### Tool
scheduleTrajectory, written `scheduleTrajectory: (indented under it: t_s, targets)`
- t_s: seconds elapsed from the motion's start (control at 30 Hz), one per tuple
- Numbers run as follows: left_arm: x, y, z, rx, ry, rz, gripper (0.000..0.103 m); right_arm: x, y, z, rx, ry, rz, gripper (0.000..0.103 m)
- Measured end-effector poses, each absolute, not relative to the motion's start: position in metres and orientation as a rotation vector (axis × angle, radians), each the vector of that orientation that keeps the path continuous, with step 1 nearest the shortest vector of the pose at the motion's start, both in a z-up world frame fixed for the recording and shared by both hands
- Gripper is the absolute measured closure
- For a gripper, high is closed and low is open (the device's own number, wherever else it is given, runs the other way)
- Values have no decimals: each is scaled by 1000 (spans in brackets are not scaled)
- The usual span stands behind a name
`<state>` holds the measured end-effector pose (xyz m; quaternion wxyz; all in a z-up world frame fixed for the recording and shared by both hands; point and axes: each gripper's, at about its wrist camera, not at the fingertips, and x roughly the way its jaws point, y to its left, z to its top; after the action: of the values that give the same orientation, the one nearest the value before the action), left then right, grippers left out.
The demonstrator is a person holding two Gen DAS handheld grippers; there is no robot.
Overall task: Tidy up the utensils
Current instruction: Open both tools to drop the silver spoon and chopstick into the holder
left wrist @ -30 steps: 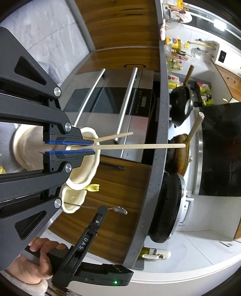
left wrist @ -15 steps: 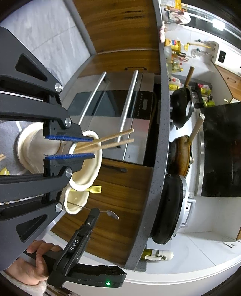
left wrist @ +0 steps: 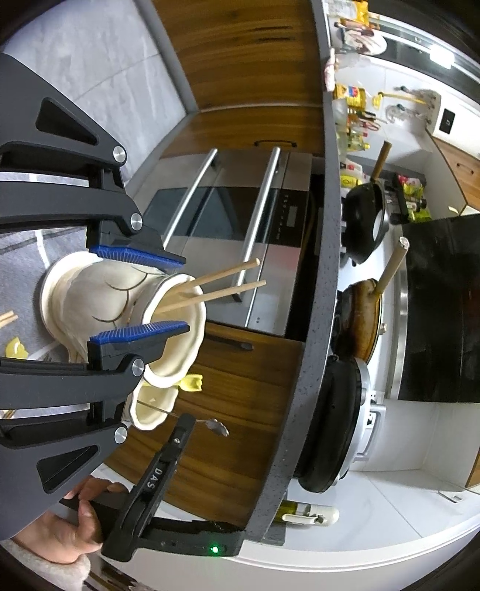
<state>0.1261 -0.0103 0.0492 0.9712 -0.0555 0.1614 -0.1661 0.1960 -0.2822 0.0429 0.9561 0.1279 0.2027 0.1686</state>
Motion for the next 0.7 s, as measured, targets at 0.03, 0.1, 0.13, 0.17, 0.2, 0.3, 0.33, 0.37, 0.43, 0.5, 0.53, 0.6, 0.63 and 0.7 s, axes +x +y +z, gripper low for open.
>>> scheduleTrajectory:
  t_s: [0.03,0.1,0.13,0.17,0.2,0.3,0.33,0.37,0.43,0.5,0.53,0.6,0.63,0.7]
  targets:
    - [126,-10,50,-111,325,-336,72,196,-282,43,257,413,341,99]
    - [124,-10,51,-108,322,-333,72,195,-280,43,254,414,337,97]
    - [124,-10,51,-109,322,-332,72,196,-280,42,255,419,336,93]
    - [123,-9,52,-111,324,-333,70,195,-281,42,259,422,337,84]
    - [122,-9,52,-111,325,-331,70,195,-281,43,265,421,341,80]
    - [120,-8,54,-107,328,-328,68,192,-283,46,274,417,345,73]
    - [119,-8,54,-104,329,-325,68,191,-284,47,272,417,344,73]
    - [118,-8,55,-99,333,-319,64,188,-284,48,271,420,344,69]
    - [116,-7,56,-91,341,-301,49,181,-287,51,266,419,342,54]
    - [112,-5,58,-90,339,-290,33,174,-290,52,255,419,339,48]
    - [109,-4,59,-91,341,-282,28,168,-292,52,242,426,334,45]
    - [105,-4,60,-89,351,-270,22,160,-296,51,235,441,334,31]
    - [102,-4,60,-86,356,-264,19,155,-299,50,234,453,342,21]
    - [97,-4,61,-75,367,-254,13,146,-303,47,225,472,355,11]
